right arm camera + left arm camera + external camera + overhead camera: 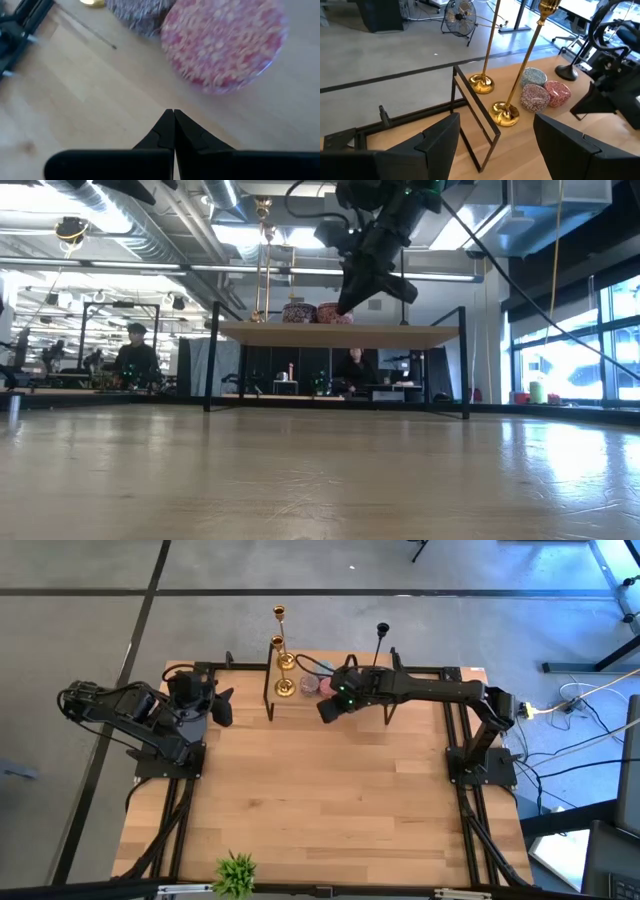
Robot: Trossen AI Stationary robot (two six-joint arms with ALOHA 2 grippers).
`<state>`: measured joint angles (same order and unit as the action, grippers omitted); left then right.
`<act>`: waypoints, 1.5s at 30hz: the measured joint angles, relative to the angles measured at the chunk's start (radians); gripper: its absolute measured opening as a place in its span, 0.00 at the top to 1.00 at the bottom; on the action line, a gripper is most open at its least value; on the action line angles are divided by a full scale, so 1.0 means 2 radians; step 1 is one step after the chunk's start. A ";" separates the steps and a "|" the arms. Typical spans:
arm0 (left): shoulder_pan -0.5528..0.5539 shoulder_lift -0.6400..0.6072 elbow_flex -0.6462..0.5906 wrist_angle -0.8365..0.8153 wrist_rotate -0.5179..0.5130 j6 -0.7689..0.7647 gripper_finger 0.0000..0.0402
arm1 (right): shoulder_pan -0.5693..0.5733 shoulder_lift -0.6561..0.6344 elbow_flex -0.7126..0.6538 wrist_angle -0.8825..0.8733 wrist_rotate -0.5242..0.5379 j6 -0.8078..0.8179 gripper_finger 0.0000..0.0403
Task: Pick & Place candle stick holders
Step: Put the pink scented candle on the shelf, then adjust the red scented candle on the shelf
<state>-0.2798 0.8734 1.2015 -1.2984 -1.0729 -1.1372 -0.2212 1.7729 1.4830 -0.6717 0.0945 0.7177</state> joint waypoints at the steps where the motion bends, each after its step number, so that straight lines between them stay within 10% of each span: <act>1: 0.000 0.000 0.000 0.000 0.000 0.003 0.38 | 0.000 0.000 0.000 0.001 0.006 0.000 1.00; 27: 0.000 0.000 0.000 -0.003 0.006 0.047 0.38 | 0.000 0.000 0.000 0.022 0.079 0.032 1.00; 45: 0.000 0.000 0.000 -0.004 0.007 0.055 0.38 | 0.016 0.000 0.000 0.078 0.014 0.050 1.00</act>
<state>-0.2798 0.8734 1.2015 -1.3060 -1.0586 -1.0273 -0.1900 1.7725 1.4830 -0.5161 0.1222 0.8174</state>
